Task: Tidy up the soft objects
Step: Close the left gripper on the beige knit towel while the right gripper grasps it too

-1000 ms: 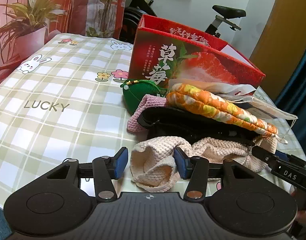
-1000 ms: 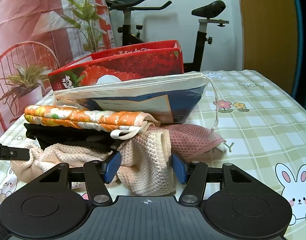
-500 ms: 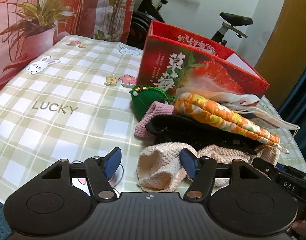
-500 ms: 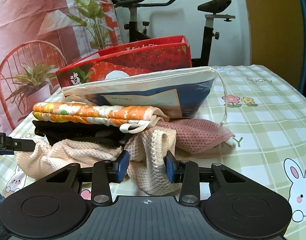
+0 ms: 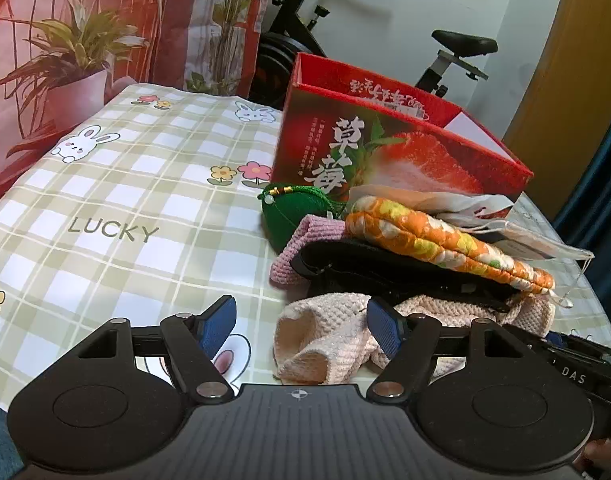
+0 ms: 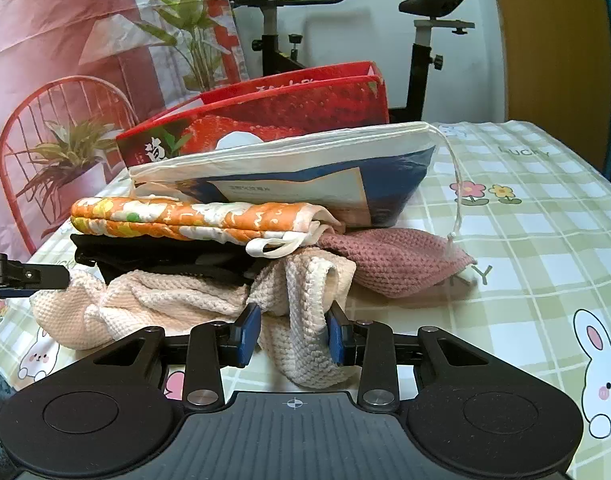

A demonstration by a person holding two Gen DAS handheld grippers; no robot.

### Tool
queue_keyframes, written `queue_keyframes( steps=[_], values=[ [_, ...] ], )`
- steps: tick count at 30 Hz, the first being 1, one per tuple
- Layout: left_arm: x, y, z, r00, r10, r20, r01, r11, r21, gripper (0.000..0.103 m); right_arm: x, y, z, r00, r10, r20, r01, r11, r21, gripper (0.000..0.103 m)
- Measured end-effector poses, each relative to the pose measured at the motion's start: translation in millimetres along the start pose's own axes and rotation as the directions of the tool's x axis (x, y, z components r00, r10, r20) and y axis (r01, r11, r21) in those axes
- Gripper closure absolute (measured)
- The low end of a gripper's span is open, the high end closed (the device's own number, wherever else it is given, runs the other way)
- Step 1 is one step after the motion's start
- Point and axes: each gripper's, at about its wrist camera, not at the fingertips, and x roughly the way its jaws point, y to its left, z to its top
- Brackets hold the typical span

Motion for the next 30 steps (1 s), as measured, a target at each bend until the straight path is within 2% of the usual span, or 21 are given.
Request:
queue_keyframes(
  steps=[5,9,15,18,21,23,30],
  values=[
    [-7,7,0,1.0,0.011,0.024,-0.011,1.0,0.004,0.029,0,0,0,1.0,0.001,-0.001,-0.001,1.0,0.001,0.07],
    [-4,6,-4,1.0,-0.015,-0.005,0.015,1.0,0.016,0.029,0,0,0,1.0,-0.002,-0.003,0.002,1.0,0.0,0.07],
    [-4,-7,-9,0.999,-0.046,-0.015,0.048,0.994,0.098,0.029,1,0,0,1.0,-0.003,-0.004,0.003,1.0,0.0,0.07],
    [2,-12,-13,0.999,-0.029,-0.029,0.033,0.99,0.136,0.029,1,0,0,1.0,-0.004,-0.004,0.004,1.0,-0.001,0.07],
    [11,-6,-14,0.999,-0.002,-0.034,0.006,0.994,0.107,0.03,1,0,-1,1.0,-0.003,-0.005,0.003,1.0,-0.002,0.07],
    [15,-2,-14,0.999,-0.012,-0.046,0.016,0.997,0.078,0.03,1,0,-1,1.0,-0.004,-0.007,0.004,1.0,-0.003,0.07],
    [32,-4,-12,0.998,-0.015,-0.064,0.02,0.997,0.075,0.031,2,0,-1,1.0,-0.004,-0.009,0.004,1.0,-0.004,0.07]
  ],
)
